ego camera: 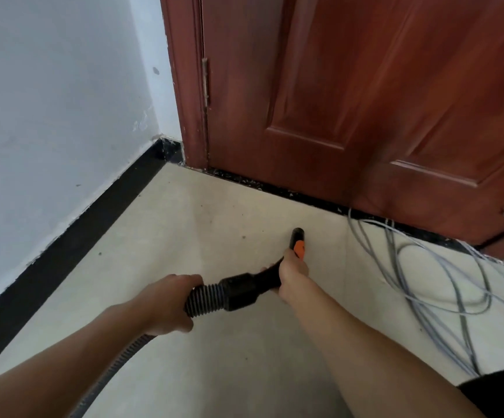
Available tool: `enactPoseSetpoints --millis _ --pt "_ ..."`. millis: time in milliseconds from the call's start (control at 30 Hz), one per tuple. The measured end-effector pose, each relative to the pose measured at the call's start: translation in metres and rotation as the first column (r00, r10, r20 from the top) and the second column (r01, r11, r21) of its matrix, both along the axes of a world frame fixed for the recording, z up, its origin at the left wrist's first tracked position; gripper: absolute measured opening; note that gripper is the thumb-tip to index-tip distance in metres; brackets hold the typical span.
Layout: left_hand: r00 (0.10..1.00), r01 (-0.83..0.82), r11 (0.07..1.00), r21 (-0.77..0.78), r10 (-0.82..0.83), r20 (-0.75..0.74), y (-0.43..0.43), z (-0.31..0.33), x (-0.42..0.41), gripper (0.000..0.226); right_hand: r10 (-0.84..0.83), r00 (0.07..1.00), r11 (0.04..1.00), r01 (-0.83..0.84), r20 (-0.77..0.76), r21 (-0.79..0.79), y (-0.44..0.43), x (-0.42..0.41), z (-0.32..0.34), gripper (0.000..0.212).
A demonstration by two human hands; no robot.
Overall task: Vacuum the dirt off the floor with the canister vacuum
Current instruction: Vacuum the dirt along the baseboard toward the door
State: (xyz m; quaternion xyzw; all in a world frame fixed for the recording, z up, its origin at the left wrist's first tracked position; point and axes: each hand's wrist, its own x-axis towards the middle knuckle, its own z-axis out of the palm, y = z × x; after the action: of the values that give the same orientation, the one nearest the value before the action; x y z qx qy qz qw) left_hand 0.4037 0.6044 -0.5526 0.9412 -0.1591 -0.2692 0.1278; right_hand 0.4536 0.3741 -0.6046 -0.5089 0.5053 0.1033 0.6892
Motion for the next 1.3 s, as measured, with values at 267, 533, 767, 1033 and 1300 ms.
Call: enactPoseSetpoints --millis 267,533,767,1033,1300 --pt "0.979 -0.158 0.955 0.251 0.185 -0.088 0.102 0.003 -0.053 0.025 0.177 0.984 0.978 -0.177 0.007 0.111 0.131 -0.026 -0.009 0.037" --pt "0.983 -0.179 0.977 0.117 0.183 -0.032 0.075 0.015 -0.036 0.028 0.198 0.98 0.971 -0.201 0.034 0.133 0.097 -0.001 0.008 0.035" --pt "0.976 -0.214 0.974 -0.074 0.215 0.015 0.026 0.034 -0.005 0.032 0.409 0.912 0.912 -0.409 0.026 -0.022 0.059 0.056 0.037 0.037" --pt "0.96 -0.186 0.972 0.145 0.212 -0.183 0.056 0.04 -0.029 0.03 0.518 0.853 0.849 -0.522 0.067 0.079 0.108 0.037 0.021 0.026" --pt "0.95 -0.246 0.953 0.177 0.273 -0.149 0.067 0.044 -0.048 0.034 0.526 0.847 0.841 -0.531 0.075 0.102 0.129 0.027 0.019 0.037"
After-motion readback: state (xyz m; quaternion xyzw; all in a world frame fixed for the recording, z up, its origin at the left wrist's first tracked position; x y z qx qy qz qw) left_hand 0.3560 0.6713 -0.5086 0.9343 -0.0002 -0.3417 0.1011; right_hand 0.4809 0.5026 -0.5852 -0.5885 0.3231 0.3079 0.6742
